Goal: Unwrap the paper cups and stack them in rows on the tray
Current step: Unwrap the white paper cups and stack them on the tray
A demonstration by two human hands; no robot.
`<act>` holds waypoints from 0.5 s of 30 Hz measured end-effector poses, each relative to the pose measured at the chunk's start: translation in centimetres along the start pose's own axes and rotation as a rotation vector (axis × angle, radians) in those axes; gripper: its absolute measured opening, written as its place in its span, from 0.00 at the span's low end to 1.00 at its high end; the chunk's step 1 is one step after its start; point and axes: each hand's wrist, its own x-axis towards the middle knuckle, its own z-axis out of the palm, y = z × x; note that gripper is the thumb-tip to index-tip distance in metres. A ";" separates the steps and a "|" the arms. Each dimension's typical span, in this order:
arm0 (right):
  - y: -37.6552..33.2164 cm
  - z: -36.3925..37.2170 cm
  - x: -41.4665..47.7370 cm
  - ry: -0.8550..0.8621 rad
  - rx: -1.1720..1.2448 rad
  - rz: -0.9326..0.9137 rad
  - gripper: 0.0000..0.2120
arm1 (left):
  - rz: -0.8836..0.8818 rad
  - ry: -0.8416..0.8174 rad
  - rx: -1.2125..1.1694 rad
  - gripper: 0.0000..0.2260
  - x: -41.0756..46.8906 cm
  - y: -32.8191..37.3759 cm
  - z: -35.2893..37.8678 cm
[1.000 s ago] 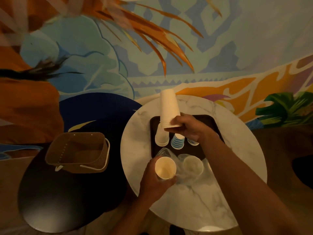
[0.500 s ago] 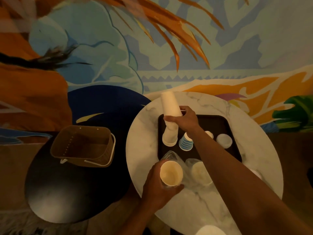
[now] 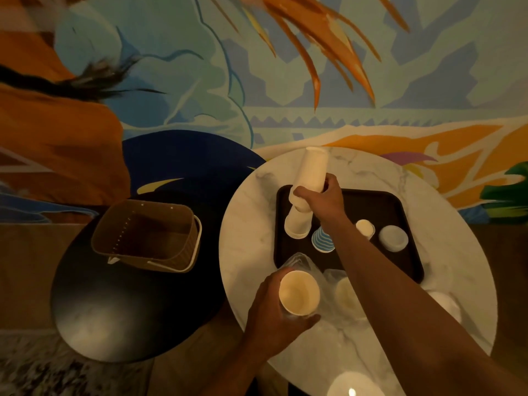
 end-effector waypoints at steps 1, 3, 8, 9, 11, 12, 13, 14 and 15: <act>0.1 -0.1 0.0 0.007 0.010 0.004 0.40 | -0.001 0.001 -0.003 0.47 0.0 0.1 -0.1; 0.2 -0.2 0.0 0.028 0.024 0.009 0.42 | 0.004 0.003 -0.007 0.47 0.1 0.1 0.0; 0.8 -0.3 0.1 0.042 -0.119 -0.029 0.42 | -0.014 0.000 -0.008 0.46 0.3 0.1 0.1; 0.8 -0.3 0.1 0.029 -0.165 -0.034 0.42 | -0.020 0.000 -0.008 0.46 0.3 0.1 0.1; 1.1 -0.1 0.0 0.006 -0.257 -0.044 0.43 | -0.019 0.003 0.003 0.46 0.4 0.1 0.1; 1.3 0.1 -0.2 -0.003 -0.297 -0.049 0.43 | -0.014 -0.003 0.009 0.46 0.4 0.0 0.2; 1.5 0.3 -0.3 -0.012 -0.333 -0.050 0.42 | -0.005 -0.008 0.016 0.45 0.4 0.0 0.2; 1.7 0.5 -0.5 -0.024 -0.366 -0.052 0.42 | -0.015 -0.017 0.027 0.45 0.4 -0.3 0.5; 2.0 0.7 -0.6 -0.039 -0.399 -0.052 0.42 | -0.026 -0.020 0.044 0.45 0.5 -0.4 0.6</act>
